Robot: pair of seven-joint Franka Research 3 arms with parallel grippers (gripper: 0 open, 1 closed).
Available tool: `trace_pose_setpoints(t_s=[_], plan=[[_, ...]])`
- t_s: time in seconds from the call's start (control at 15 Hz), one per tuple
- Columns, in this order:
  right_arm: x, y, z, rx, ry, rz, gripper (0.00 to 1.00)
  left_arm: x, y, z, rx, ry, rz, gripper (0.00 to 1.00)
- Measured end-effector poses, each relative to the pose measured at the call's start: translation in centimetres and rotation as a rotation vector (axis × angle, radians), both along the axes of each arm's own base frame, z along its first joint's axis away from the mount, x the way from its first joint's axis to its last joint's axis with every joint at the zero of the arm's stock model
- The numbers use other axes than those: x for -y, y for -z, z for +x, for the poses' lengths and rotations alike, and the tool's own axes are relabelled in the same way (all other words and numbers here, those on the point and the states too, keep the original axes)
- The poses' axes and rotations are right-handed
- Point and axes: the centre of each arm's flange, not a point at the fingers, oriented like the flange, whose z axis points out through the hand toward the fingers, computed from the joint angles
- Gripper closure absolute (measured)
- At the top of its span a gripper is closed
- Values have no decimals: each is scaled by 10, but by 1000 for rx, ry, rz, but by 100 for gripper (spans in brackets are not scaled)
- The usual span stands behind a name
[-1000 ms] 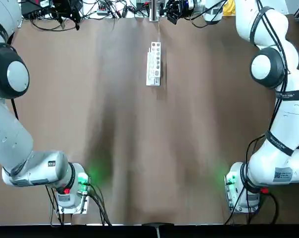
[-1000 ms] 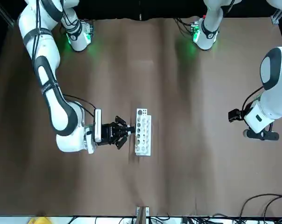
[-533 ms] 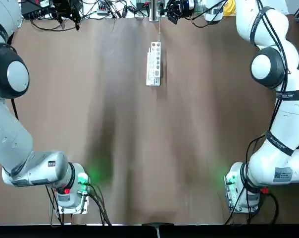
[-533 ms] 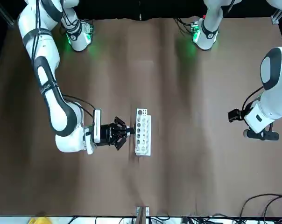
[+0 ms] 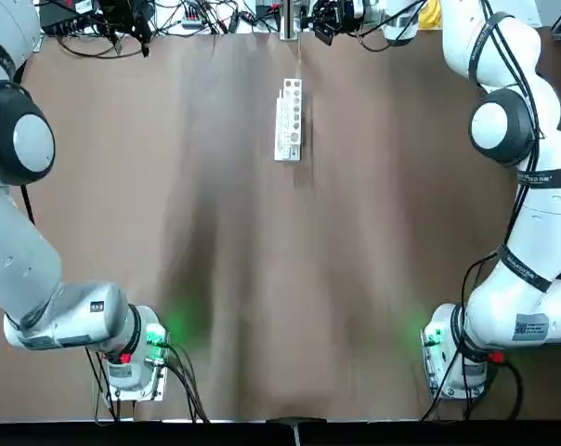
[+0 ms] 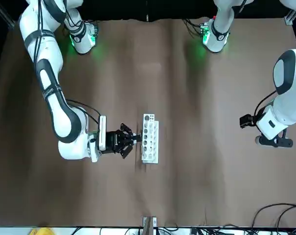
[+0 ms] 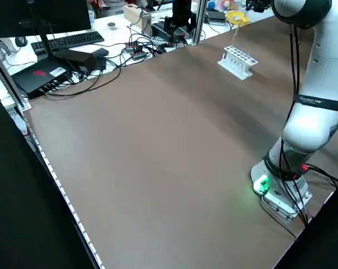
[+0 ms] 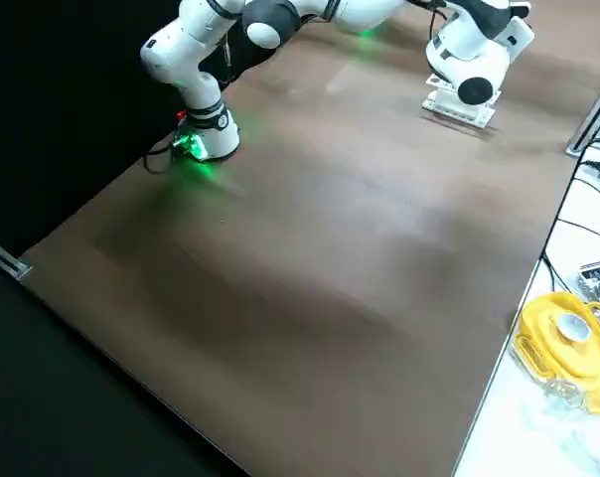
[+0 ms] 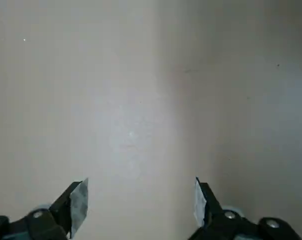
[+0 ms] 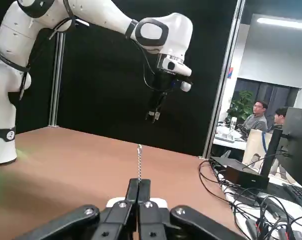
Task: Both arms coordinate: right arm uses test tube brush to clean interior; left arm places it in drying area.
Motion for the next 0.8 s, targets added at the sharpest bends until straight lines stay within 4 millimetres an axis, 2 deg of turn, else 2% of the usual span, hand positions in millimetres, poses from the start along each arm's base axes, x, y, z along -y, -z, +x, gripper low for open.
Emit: trace_pose_setpoints(t_s=[0.8], plan=[[-11, 3, -3, 16, 11, -17, 97, 0, 0, 0, 0, 0, 0, 0]])
